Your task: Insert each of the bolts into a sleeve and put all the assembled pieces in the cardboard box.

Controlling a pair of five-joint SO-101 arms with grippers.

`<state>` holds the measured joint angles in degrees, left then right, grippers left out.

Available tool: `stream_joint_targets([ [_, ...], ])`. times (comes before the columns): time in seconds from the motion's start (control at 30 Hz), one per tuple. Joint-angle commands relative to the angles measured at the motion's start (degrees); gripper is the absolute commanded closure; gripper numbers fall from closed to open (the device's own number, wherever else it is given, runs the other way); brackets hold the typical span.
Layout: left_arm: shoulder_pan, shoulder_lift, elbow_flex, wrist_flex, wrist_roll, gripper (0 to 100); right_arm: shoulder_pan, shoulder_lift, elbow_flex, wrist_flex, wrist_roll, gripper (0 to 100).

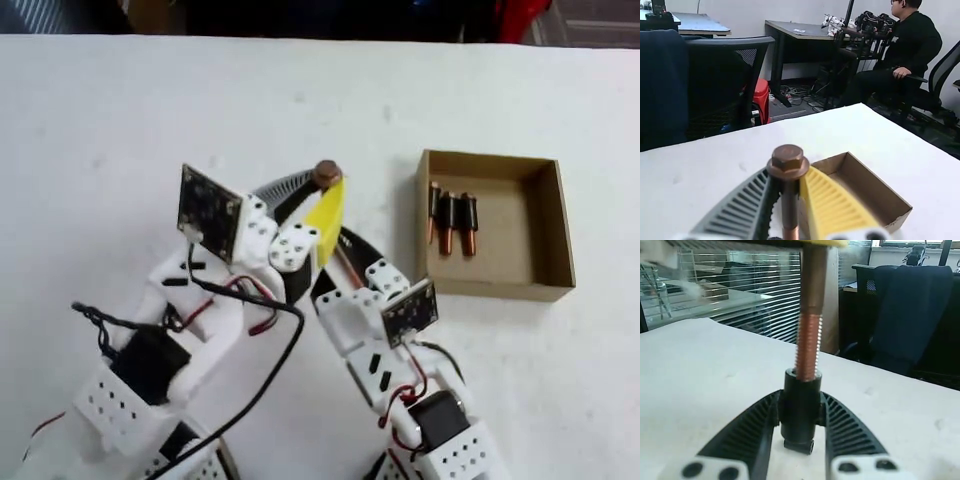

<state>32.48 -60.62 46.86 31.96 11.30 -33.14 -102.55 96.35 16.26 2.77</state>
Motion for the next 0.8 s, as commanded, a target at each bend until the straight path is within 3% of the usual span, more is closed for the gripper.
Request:
stream_joint_targets([
  [0.0, 0.84, -1.71, 0.97, -0.35, -0.44, 98, -0.13, -0.66, 0.44, -0.22, 0.88, 95.4],
  [0.43, -4.35, -1.71, -0.7, -4.13, -0.53, 98, -0.22, -0.66, 0.44, -0.13, 0.88, 95.4],
  [0.77, -4.0, -1.63, 0.44, -4.13, -0.44, 98, -0.13, -0.66, 0.44, -0.13, 0.88, 95.4],
])
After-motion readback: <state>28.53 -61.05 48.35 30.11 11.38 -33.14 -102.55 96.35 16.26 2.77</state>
